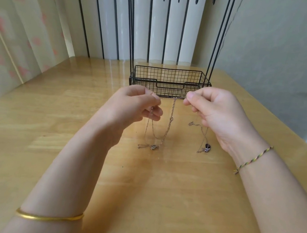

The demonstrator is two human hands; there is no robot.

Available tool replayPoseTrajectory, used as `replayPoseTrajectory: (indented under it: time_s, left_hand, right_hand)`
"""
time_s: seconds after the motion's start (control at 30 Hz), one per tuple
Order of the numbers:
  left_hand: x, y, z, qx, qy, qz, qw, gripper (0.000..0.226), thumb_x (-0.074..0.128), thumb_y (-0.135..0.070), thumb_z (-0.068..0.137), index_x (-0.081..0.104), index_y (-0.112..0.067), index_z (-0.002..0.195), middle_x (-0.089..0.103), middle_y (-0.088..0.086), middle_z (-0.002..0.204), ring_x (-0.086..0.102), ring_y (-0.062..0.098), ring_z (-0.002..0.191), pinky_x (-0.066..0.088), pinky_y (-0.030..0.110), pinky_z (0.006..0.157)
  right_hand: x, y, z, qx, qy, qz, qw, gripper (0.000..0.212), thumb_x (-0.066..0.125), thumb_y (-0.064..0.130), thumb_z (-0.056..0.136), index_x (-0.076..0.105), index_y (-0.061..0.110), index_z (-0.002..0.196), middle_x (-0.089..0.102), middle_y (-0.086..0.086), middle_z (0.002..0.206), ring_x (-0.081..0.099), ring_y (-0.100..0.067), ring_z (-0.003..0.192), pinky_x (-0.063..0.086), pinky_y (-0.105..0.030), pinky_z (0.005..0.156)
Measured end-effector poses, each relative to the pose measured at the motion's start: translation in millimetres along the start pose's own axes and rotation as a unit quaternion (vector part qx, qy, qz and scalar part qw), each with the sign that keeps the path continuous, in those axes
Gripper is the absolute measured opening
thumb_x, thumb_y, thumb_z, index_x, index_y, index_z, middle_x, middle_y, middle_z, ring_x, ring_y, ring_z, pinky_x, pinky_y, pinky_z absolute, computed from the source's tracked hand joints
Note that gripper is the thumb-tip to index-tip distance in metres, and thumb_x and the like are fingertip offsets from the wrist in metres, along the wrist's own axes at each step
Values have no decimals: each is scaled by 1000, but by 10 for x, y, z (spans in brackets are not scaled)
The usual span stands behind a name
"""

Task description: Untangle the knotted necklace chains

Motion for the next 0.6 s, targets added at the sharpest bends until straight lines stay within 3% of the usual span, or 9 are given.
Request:
replayPoseTrajectory:
  time_s: [0.13, 0.2, 0.4, 0.6]
  left_hand:
    - [-7, -10, -12, -1, 4, -32, 999, 13, 54, -11, 93, 60, -13, 82, 69, 0, 68, 63, 14, 61, 52, 32, 84]
    - [-11, -16, -21, 1, 6, -49, 999, 13, 53, -10, 93, 59, -13, 82, 69, 1, 68, 62, 13, 57, 52, 29, 75]
    - [0, -33, -21, -1, 18, -93, 996, 13, 51, -8, 93, 56, -13, 81, 64, 3, 66, 49, 13, 49, 52, 27, 59]
    - [22, -20, -12, -8, 23, -87, 996, 16, 53, -9, 90, 56, -13, 75, 44, -3, 55, 32, 10, 46, 35, 18, 42]
  right_hand:
    - [-1, 18, -6, -8, 9, -13, 1000, 18, 59, 20, 91, 67, 17, 76, 48, 27, 42, 46, 14, 46, 31, -1, 46]
    - [4, 33, -15, -14, 15, -6, 1000, 14, 62, 18, 90, 67, 16, 77, 48, 27, 41, 47, 13, 46, 30, -1, 46]
    - [39, 70, -41, -23, 22, 10, 999, 5, 68, 13, 84, 70, 13, 79, 59, 10, 67, 48, 11, 49, 33, -4, 47]
    - [53, 86, -50, -30, 21, 28, 999, 3, 69, 11, 83, 71, 12, 81, 56, 16, 59, 48, 9, 47, 34, -4, 45]
Point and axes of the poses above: each hand's wrist, its own z-axis towards the middle knuckle, its own x-axis out of the palm, y = z × x, the point moved 1 cm from there along z, towards the middle knuckle
